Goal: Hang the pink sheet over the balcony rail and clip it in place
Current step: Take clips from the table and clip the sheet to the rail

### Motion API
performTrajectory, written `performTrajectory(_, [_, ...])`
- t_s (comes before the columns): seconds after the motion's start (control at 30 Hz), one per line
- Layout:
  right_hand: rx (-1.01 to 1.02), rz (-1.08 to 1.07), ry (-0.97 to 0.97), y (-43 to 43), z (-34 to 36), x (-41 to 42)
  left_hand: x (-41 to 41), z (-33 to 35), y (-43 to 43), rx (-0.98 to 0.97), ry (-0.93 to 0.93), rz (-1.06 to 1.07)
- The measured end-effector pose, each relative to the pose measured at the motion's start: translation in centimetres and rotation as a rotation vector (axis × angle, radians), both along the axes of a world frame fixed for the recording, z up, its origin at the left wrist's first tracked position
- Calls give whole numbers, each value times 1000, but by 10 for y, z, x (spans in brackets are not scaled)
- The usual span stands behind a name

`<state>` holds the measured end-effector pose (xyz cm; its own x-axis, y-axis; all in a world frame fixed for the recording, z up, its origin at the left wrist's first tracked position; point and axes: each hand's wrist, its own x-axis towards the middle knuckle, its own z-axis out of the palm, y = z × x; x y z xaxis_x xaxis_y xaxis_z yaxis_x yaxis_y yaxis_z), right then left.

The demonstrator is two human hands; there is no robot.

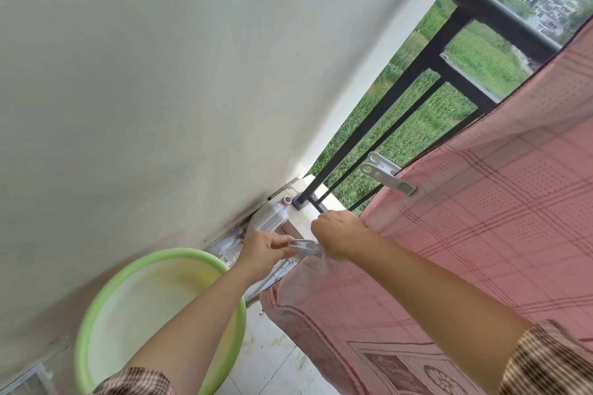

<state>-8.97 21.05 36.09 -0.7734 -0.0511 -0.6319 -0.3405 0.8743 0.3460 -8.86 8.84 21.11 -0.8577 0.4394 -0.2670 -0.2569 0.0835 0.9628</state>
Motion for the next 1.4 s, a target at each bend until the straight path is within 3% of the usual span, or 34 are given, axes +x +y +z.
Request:
performTrajectory(0.6, [59,-45,-43,-2,-9,-7,-11,-15,0,26,-26,-11])
performTrajectory(1.1, [49,-89,5,-3,-7,-4,-13,-18,7,-240,255,-135])
performTrajectory(1.4, [58,-69,-3,-2,-5,-3,-14,-22,15,-408,241,-201])
